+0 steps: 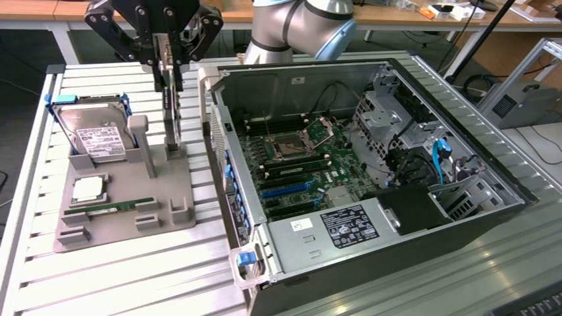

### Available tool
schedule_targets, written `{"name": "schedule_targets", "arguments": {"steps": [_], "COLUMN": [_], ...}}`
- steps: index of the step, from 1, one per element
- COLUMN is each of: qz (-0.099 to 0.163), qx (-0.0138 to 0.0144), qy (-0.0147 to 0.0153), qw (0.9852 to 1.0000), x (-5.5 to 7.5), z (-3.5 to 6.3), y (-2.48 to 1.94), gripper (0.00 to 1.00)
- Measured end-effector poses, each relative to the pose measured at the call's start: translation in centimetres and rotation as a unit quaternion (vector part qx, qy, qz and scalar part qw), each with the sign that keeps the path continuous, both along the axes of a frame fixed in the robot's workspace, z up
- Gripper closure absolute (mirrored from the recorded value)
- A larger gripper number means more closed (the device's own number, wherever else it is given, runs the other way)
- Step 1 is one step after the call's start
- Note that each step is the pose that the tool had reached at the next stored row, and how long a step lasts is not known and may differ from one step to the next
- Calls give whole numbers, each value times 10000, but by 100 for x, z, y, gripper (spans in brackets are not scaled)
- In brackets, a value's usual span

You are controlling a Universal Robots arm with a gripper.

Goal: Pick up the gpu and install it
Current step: 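Pick up the gpu and move the gpu toward the slot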

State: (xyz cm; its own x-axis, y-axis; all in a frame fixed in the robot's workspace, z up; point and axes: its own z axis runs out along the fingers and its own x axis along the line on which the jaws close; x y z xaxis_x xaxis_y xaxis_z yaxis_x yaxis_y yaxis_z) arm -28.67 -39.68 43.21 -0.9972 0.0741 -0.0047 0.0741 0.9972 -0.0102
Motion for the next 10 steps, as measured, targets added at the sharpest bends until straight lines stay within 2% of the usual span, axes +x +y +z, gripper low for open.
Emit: {"name": "schedule_targets", "arguments": {"steps": [10], "qz": [0], "qx": [0], "qy": [0], "qw": [10000], "x": [53], "z": [0], "y": [-1], "gripper": [73]}}
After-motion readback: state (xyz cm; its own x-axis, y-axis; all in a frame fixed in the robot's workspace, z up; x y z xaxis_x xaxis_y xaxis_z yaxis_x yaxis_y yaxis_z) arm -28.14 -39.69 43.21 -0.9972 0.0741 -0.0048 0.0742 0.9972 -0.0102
